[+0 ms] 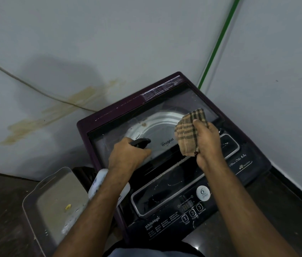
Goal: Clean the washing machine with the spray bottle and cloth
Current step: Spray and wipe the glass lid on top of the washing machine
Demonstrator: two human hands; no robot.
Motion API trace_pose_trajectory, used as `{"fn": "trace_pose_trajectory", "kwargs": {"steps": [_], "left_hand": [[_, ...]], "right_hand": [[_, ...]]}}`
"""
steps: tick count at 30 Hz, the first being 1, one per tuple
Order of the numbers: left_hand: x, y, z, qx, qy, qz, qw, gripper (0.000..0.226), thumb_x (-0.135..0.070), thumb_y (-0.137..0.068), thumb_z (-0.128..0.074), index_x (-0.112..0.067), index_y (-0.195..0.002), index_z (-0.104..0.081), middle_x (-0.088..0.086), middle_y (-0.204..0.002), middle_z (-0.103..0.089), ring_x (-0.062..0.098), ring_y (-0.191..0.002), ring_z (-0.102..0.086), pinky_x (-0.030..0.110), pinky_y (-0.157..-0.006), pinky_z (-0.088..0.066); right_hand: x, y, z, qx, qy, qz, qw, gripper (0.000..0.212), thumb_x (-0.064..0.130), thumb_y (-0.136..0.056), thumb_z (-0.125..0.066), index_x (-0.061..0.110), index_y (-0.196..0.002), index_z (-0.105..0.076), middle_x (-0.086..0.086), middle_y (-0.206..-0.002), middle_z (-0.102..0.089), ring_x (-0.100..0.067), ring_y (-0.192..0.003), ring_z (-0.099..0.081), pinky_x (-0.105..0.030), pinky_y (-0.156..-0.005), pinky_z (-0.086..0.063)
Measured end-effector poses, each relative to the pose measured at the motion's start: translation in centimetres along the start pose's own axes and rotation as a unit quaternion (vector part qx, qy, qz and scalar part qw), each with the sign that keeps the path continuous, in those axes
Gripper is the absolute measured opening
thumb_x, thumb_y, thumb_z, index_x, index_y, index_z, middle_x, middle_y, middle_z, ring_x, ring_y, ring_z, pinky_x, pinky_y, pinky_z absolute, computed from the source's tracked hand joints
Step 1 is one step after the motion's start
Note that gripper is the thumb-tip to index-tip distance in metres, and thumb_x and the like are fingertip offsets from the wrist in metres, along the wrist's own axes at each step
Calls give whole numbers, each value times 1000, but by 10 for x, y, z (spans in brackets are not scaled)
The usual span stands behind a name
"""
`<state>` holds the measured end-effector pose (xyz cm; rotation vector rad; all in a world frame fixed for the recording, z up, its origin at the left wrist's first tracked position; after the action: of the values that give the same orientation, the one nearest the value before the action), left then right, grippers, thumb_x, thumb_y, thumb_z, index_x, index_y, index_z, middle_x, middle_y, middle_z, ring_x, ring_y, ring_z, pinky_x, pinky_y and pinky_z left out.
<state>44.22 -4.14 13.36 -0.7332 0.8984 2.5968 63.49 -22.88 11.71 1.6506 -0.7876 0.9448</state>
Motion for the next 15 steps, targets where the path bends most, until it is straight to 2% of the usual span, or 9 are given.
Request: {"fn": "trace_pose_trajectory", "kwargs": {"steps": [4,7,9,12,15], "left_hand": [[-9,0,-7,5,-1,-4,1000,36,-34,-83,-81,-25,-103,-52,2,-93,-69,24,-81,-76,46,-81,-67],[-16,-1,-7,-9,-6,-18,1000,29,-33,-82,-80,-21,-96,-58,3,-90,-71,24,-82,-75,47,-84,-66],[-21,-1,-3,-26,7,-16,999,32,-35,-80,-81,-19,-100,-60,0,-89,-69,21,-82,-72,44,-84,-64],[-22,-4,0,-40,-1,-18,999,35,-36,-83,-80,-23,-101,-53,-7,-84,-59,15,-78,-63,35,-76,-57],[-25,-3,10,-61,31,-17,998,35,-38,-79,-81,-19,-99,-59,-5,-84,-64,16,-78,-68,39,-80,-62]], "right_hand": [[4,-4,9,-5,-6,-3,1000,15,17,-102,-58,11,-112,-68,-9,-100,-78,-26,-92,-76,-42,-80,-63],[8,-8,13,-10,-9,1,1000,14,17,-102,-59,11,-111,-68,-10,-101,-78,-24,-90,-76,-40,-78,-63],[12,-10,13,-6,-9,8,1000,13,16,-101,-59,11,-109,-68,-10,-99,-77,-25,-90,-76,-38,-76,-63],[10,-11,11,-3,-7,6,1000,13,17,-101,-59,11,-108,-68,-11,-100,-77,-27,-92,-76,-42,-81,-63],[10,-11,7,1,0,3,1000,10,17,-101,-59,14,-105,-68,-10,-101,-77,-27,-94,-75,-43,-84,-62]]}}
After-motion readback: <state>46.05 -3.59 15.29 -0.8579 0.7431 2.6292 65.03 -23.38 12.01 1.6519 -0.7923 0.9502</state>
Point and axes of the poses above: each hand's wrist, its own y-axis away from the middle knuckle, its own z-axis out of the back of the hand, x = y × z, the point moved 10 cm from there along -y, towards the middle knuckle
